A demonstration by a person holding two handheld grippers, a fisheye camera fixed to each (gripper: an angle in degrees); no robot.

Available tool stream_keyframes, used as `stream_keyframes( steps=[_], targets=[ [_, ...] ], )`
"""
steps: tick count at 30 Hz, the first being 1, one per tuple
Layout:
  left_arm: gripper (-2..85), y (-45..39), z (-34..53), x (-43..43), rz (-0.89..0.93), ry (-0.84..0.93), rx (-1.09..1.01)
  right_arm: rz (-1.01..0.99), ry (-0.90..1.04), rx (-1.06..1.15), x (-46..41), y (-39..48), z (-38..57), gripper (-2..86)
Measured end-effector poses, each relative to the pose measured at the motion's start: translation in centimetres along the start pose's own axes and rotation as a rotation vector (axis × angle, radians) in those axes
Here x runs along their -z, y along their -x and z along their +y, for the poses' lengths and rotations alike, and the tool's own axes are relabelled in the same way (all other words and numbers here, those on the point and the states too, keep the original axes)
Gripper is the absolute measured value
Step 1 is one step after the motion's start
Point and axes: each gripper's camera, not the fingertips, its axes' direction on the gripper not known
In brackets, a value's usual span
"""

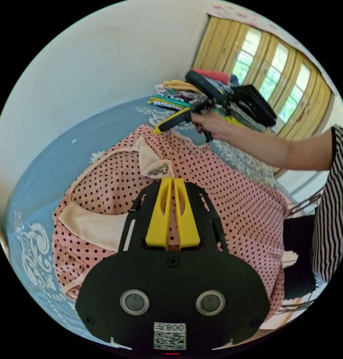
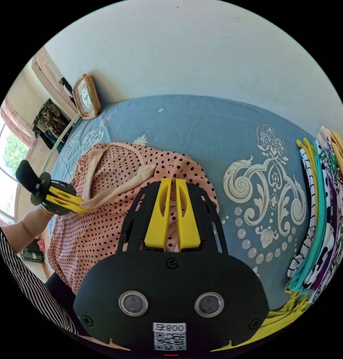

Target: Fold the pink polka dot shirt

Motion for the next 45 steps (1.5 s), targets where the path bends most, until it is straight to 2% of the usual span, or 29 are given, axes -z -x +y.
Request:
stream_keyframes(
  steps=[6, 11, 17, 19, 22, 26, 32, 36, 39, 45],
  targets=[
    [0.9, -4.4, -0.2, -1.7, -0.109, 0.139, -0.181, -0.156, -0.066, 0.016, 3.0, 0.8, 0.9, 6.6],
    [1.0, -6.2, 0.1, -2.0, -0.179, 0.144, -0.196, -0.155, 0.116, 0.31, 0.7, 7.8, -0.3, 6.1],
    [1.2, -8.3, 0.8, -2.6, -0.26, 0.168, -0.219, -0.191, 0.354, 0.368, -4.4, 10.9, -1.1, 5.7],
    [1.3, -8.5, 1.2, -2.3, -0.265, 0.158, -0.209, -0.136, 0.375, 0.364, -5.3, 11.2, -0.9, 4.6],
    [1.7, -8.6, 1.7, -1.8, -0.277, 0.144, -0.187, -0.119, 0.302, 0.335, -3.8, 10.9, -0.1, 2.1],
    [2.5, -8.5, 2.5, -0.1, -0.269, 0.08, -0.14, -0.222, 0.055, 0.206, 1.0, 9.1, 3.9, 2.7],
    [4.8, -7.1, 4.6, 2.3, -0.181, 0.002, -0.013, -0.278, -0.007, -0.079, 1.6, 5.1, 10.0, 3.0],
    [6.0, -4.3, 6.9, 4.7, -0.138, -0.067, 0.156, -0.365, 0.003, -0.17, 1.4, 3.2, 10.9, 3.3],
    [7.1, -1.8, 9.4, 7.0, -0.201, -0.104, 0.31, -0.3, -0.055, -0.165, 3.3, 2.8, 10.9, 3.8],
    [10.7, 4.3, 14.4, 11.1, -0.328, -0.098, 0.622, -0.019, -0.109, -0.067, 6.1, 2.1, 7.9, 6.6]
  ],
)
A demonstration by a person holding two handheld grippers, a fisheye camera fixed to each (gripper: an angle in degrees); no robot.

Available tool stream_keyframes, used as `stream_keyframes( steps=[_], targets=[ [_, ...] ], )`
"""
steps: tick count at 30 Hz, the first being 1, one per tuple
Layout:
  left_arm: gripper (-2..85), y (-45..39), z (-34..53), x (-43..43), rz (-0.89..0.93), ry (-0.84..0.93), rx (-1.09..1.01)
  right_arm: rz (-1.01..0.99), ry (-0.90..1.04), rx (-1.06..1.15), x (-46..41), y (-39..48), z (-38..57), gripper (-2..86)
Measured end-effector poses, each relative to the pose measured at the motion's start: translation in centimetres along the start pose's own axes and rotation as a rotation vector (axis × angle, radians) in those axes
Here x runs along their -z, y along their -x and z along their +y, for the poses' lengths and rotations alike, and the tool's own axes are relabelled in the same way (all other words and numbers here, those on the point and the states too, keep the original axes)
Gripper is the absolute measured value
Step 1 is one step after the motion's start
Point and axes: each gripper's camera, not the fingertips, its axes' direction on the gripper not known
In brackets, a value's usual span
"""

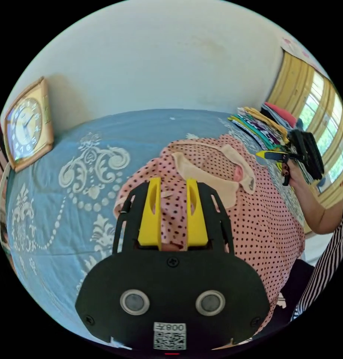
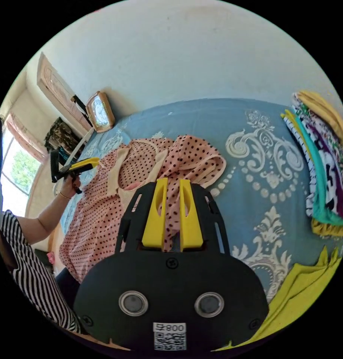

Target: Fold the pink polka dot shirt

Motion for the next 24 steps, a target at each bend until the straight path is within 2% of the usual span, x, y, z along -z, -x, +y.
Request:
stream_keyframes(
  steps=[2, 6, 10, 18, 24],
  targets=[
    [11.3, 1.5, -0.5, -0.5, -0.025, 0.036, 0.034, 0.092, 0.031, 0.069, -0.9, 0.6, -1.9, 7.4],
    [10.1, 2.0, -2.2, -3.4, -0.091, 0.171, 0.01, 0.142, 0.097, 0.187, -3.3, 2.3, -4.2, 7.7],
    [3.2, 1.5, -3.1, -3.7, -0.146, 0.167, -0.02, 0.23, 0.214, 0.237, -6.8, 3.3, -5.0, 4.9],
    [0.9, 2.4, -4.3, -0.5, -0.196, 0.062, 0.014, 0.217, 0.123, 0.22, -4.1, 3.7, -5.1, 1.3],
    [0.9, 5.1, -6.9, -0.5, -0.122, 0.028, 0.141, 0.192, 0.096, 0.174, -2.4, 2.7, -6.9, 0.8]
  ],
)
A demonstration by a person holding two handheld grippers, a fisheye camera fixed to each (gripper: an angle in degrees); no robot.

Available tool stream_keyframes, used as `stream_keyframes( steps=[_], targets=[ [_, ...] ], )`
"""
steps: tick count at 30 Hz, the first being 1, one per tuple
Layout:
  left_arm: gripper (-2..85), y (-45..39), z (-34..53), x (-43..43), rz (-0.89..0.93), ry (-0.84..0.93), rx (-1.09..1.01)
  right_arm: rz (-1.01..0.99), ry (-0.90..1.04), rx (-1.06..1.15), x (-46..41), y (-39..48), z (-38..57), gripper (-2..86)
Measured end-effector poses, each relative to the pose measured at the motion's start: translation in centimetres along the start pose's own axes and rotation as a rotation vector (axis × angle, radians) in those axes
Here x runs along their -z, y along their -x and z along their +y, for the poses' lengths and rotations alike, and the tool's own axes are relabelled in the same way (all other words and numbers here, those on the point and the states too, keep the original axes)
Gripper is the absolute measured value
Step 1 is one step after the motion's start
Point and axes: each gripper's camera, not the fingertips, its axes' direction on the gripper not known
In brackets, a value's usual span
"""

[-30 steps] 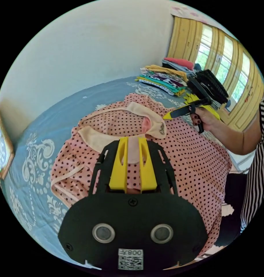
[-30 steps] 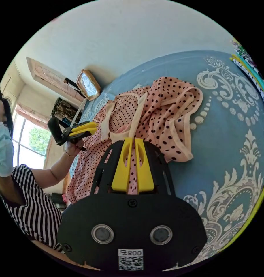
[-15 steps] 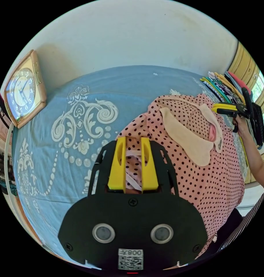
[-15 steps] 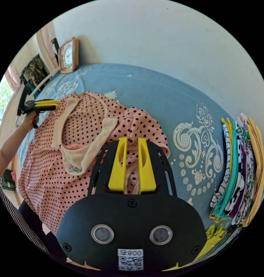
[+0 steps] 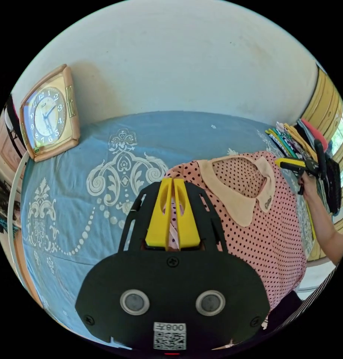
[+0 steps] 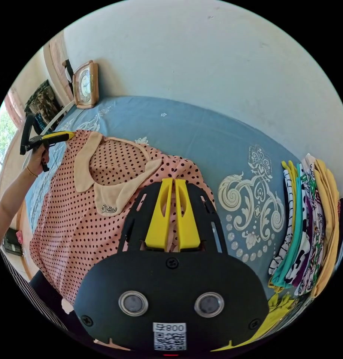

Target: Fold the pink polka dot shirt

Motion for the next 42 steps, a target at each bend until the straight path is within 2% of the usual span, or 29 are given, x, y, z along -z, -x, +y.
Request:
stream_keyframes(
  steps=[7, 14, 20, 28, 30, 33, 37, 42],
  targets=[
    [2.5, 1.2, -1.3, -3.8, -0.05, 0.109, 0.067, -0.02, 0.119, -0.04, -2.5, -2.4, -1.4, 1.0],
    [4.4, 0.7, 1.2, -1.4, 0.086, -0.063, 0.089, -0.085, -0.048, -0.13, 2.1, -6.1, 3.3, 2.2],
    [4.5, -4.1, 3.4, -1.9, 0.226, -0.039, -0.054, -0.268, -0.21, -0.346, 7.2, -10.0, 13.6, 4.6],
    [4.3, -15.8, -0.9, -6.0, 0.507, 0.048, -0.341, -0.309, -0.191, -0.466, 6.8, -9.5, 18.8, 8.2],
    [3.5, -18.9, -1.4, -7.8, 0.446, 0.103, -0.417, -0.276, -0.16, -0.469, 6.0, -9.5, 18.8, 7.5],
    [1.9, -21.7, -1.9, -10.6, 0.334, 0.167, -0.459, -0.282, -0.009, -0.439, 3.6, -9.6, 18.6, 4.6],
    [2.8, -22.6, -4.5, -11.0, 0.437, 0.093, -0.435, -0.243, -0.073, -0.441, 4.0, -9.4, 20.3, 1.9],
    [5.5, -26.4, -10.0, -12.7, 0.441, 0.056, -0.483, -0.21, -0.101, -0.424, 4.2, -8.6, 21.5, 1.0]
  ],
)
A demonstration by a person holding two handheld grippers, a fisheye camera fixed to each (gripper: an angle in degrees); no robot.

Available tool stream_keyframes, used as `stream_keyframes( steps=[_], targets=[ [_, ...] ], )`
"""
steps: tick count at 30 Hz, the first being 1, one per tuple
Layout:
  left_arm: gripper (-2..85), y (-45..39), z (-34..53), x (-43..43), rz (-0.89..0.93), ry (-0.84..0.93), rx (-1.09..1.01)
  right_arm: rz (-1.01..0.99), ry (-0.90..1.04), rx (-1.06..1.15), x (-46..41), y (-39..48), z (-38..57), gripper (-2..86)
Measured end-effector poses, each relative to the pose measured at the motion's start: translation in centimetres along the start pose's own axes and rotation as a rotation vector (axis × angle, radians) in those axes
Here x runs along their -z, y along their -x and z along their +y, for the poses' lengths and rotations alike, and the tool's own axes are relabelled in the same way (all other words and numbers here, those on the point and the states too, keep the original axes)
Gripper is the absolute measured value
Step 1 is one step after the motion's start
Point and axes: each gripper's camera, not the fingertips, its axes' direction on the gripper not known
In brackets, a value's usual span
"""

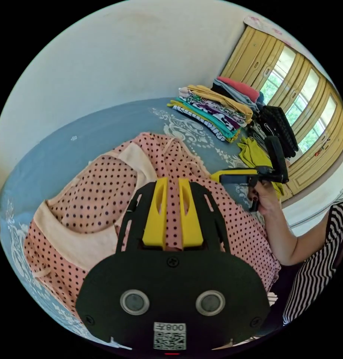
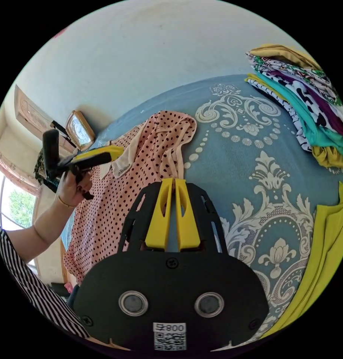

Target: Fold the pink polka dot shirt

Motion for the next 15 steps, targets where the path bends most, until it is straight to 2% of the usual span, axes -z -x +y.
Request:
stream_keyframes(
  steps=[9, 15],
  targets=[
    [9.3, 0.6, -11.4, -10.2, 0.026, 0.17, 0.045, 0.067, 0.019, 0.106, -0.4, 1.9, 1.8, 0.8],
    [4.3, -0.3, -14.1, -13.2, -0.132, 0.214, -0.002, 0.081, 0.03, 0.161, -0.6, 2.9, 3.1, 0.7]
  ],
)
